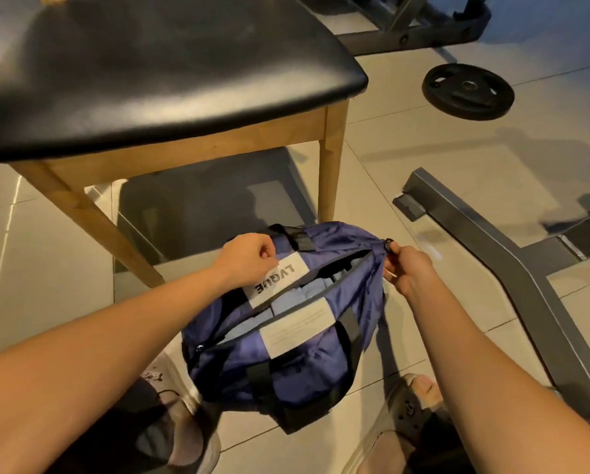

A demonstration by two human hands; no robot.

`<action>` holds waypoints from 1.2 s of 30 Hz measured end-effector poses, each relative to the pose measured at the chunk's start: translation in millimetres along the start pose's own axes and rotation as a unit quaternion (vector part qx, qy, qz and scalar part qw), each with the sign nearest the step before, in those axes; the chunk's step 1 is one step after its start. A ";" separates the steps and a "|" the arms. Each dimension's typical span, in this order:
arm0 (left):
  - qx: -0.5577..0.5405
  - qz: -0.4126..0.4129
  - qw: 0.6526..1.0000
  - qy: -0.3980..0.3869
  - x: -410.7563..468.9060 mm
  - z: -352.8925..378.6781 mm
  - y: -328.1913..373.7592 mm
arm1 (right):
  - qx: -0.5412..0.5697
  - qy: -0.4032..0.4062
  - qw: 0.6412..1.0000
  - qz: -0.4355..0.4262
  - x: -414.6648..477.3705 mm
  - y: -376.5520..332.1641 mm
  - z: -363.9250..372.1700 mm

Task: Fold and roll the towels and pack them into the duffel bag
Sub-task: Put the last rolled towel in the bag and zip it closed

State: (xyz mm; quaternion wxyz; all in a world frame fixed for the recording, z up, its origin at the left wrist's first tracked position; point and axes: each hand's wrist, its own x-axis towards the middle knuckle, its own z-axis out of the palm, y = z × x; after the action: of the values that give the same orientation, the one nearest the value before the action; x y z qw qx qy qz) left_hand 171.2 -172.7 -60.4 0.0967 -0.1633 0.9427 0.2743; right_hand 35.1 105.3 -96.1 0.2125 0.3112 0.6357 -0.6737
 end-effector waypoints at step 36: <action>-0.243 -0.232 0.930 0.147 -153.3 14.2 -104.8 | -0.394 -0.151 0.808 -0.410 -128.7 67.2 111.6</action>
State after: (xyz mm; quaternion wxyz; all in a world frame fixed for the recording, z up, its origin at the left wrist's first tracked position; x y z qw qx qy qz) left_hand 352.7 -209.2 -81.4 -0.0250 -0.4343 0.7870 0.4376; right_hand 156.4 -25.9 -56.3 0.1140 -0.1950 0.8747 -0.4288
